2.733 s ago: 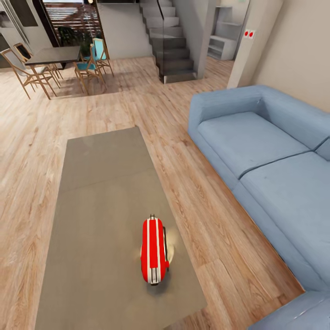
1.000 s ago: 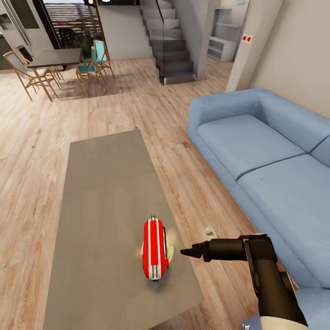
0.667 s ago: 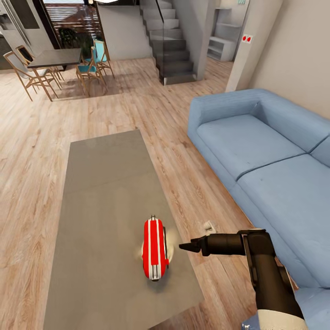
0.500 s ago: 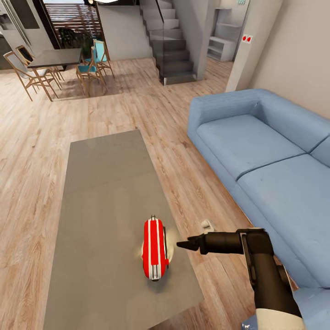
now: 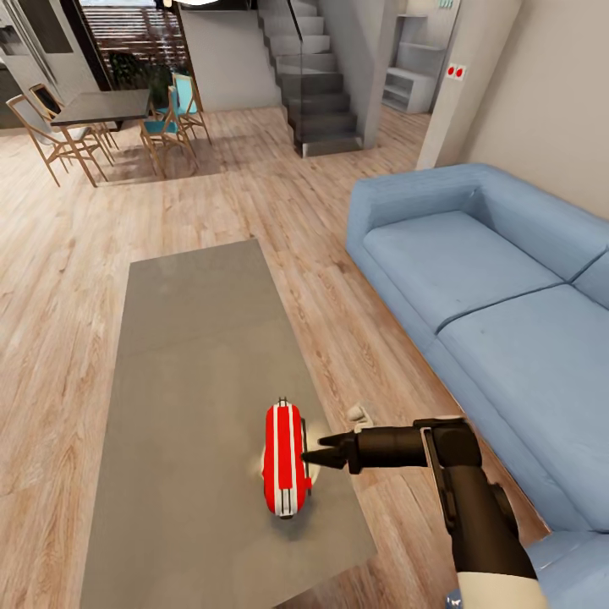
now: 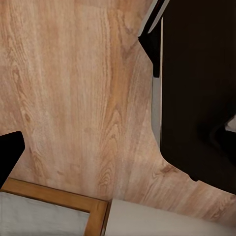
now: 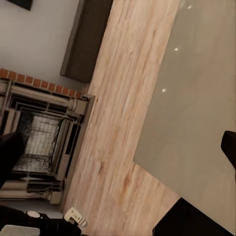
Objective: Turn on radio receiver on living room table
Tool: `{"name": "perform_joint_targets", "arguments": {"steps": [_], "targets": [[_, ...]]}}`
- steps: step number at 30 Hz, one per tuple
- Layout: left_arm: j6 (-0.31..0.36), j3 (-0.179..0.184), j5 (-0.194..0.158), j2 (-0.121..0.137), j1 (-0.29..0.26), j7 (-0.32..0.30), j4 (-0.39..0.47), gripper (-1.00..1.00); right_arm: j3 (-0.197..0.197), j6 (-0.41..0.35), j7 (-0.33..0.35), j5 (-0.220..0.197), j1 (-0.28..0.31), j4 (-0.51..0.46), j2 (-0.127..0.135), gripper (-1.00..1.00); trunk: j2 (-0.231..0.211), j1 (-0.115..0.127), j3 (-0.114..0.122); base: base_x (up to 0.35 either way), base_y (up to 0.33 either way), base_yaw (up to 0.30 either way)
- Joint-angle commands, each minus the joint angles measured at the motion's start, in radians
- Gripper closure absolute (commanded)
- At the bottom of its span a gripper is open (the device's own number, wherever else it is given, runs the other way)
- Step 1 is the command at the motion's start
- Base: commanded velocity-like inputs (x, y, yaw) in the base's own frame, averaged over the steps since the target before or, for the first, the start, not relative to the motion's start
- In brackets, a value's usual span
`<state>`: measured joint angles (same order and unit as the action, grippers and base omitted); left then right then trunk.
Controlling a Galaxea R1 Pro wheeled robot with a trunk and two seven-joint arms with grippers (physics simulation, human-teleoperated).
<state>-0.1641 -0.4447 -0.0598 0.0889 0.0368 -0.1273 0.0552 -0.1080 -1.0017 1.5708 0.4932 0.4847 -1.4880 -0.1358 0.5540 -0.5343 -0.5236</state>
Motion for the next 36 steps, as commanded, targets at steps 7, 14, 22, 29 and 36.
{"name": "perform_joint_targets", "arguments": {"steps": [7,14,22,29,36], "targets": [[0.0,0.001,0.0,-0.001,0.0,0.0,-0.001,-1.0,0.066,0.0,0.0,-0.001,0.0,0.002,-0.006,-1.0,0.0,0.0,0.0,0.0,0.0,0.0],[0.0,0.001,0.0,0.0,0.0,0.0,-0.001,-1.0,0.08,0.0,0.0,-0.013,0.0,0.004,-0.015,-1.0,0.0,0.0,0.0,0.0,0.0,0.0],[0.0,0.001,0.0,0.0,0.0,0.0,-0.001,-1.0,0.112,0.001,0.0,-0.056,0.0,0.006,-0.016,-1.0,0.0,0.0,0.0,0.0,0.0,0.0],[0.0,0.001,0.0,-0.001,0.0,0.0,0.0,-1.0,0.116,0.004,0.0,-0.062,0.0,0.007,-0.016,-1.0,0.0,0.0,0.0,0.0,0.0,0.0],[0.0,0.002,0.0,-0.001,0.0,0.0,0.0,-1.0,0.116,0.01,-0.037,-0.136,0.0,0.015,-0.016,-1.0,0.0,0.0,0.0,0.0,0.0,0.0]]}}
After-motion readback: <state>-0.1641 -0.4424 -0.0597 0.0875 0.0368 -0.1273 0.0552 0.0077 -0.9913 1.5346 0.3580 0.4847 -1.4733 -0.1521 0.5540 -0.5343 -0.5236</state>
